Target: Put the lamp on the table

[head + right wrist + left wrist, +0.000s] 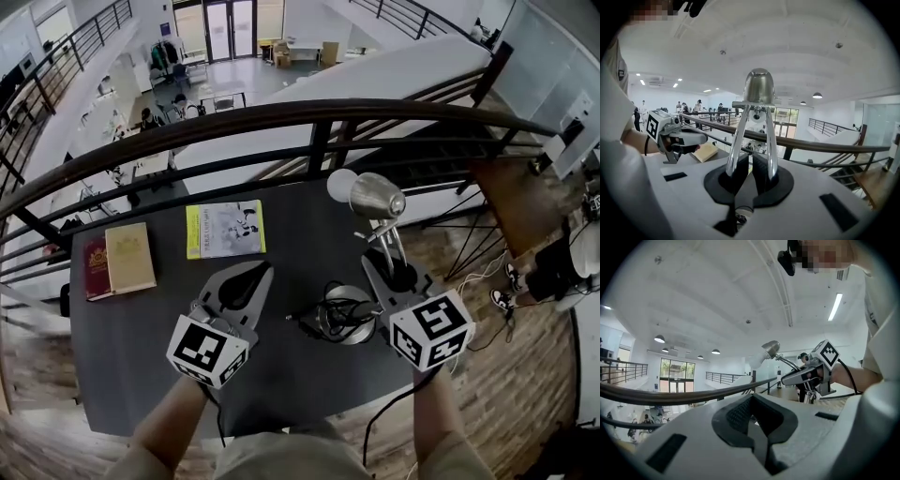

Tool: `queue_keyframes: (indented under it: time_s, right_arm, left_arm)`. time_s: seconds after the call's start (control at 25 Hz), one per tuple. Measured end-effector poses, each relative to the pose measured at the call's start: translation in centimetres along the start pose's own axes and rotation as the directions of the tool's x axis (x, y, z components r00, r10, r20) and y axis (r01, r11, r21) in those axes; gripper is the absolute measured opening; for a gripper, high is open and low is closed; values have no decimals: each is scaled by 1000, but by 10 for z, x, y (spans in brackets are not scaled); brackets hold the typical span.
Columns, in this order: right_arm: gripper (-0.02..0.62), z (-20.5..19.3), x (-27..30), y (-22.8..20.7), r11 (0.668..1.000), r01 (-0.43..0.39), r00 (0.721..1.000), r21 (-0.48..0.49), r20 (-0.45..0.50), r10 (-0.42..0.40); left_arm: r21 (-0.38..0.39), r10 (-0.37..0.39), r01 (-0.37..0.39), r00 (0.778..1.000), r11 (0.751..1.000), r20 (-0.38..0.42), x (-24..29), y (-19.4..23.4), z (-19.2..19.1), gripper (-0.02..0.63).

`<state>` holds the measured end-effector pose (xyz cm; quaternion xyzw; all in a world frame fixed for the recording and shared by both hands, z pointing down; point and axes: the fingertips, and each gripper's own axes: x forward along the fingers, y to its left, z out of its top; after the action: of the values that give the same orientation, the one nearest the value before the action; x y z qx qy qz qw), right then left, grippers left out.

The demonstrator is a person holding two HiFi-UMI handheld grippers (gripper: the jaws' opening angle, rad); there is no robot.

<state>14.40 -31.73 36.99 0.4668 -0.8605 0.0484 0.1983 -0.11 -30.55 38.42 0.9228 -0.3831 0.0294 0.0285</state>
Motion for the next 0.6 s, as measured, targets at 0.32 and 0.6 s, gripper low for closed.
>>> queue_keyframes:
  time_s: [0.32, 0.6]
  right_arm:
    - [26, 34, 85, -62, 1000, 16, 999, -16, 38, -16]
    - [26, 19, 172, -104, 1000, -1, 1000, 13, 20, 1]
  left_arm:
    - [8, 36, -36, 999, 999, 6, 75, 59, -22, 5]
    - [-22, 29, -29, 1000, 999, -6, 134, 102, -72, 5]
